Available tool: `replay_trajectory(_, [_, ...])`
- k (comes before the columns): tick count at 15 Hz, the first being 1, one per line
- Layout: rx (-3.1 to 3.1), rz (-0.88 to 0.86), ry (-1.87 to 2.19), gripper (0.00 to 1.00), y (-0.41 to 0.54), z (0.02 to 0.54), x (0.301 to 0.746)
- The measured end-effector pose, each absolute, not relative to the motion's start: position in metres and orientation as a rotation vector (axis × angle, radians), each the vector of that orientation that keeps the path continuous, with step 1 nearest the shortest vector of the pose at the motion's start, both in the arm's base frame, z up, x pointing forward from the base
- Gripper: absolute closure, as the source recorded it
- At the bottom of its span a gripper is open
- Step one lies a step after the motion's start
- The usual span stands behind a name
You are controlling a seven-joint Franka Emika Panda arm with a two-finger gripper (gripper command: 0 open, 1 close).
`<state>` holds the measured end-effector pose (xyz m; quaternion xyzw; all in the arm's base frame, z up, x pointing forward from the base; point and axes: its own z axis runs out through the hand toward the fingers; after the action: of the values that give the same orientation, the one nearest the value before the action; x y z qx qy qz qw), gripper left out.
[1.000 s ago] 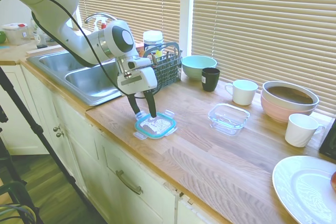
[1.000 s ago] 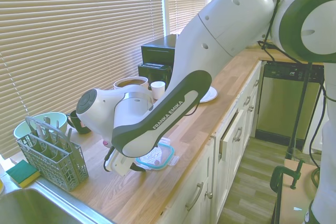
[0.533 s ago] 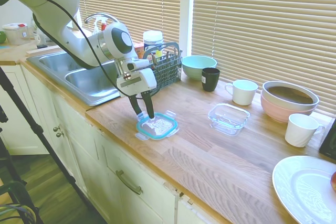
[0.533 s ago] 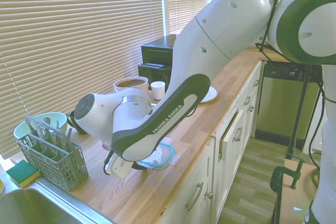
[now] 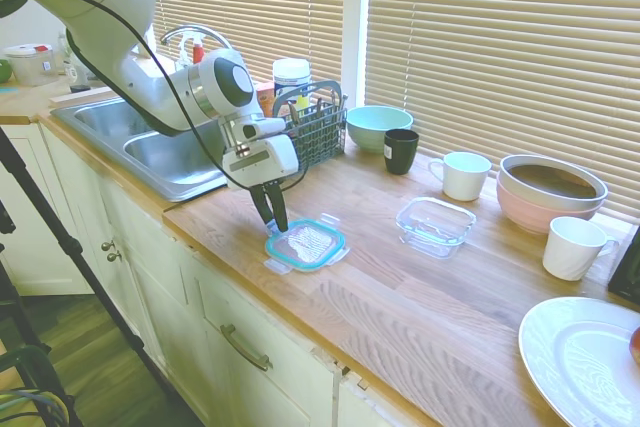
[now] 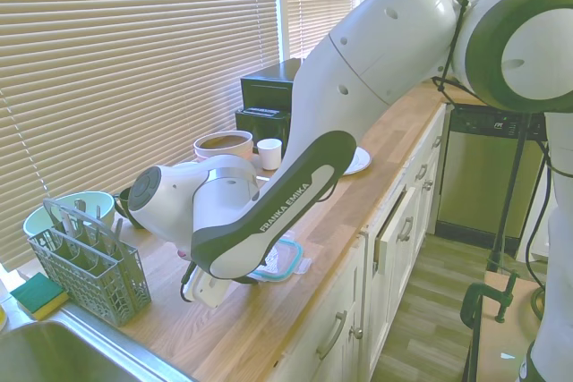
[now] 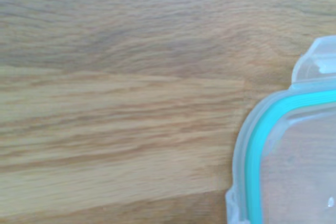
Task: Cover the lid of the food container
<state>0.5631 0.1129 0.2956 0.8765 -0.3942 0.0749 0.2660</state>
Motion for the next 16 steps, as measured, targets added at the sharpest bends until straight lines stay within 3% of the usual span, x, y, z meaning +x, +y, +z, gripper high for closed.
replay_trajectory(9, [2.362,0.211,-1.082,1.0,0.11,0.302,0.567])
replay_trajectory(16, [2.442,0.214,-1.151,1.0,0.103,0.356,0.569])
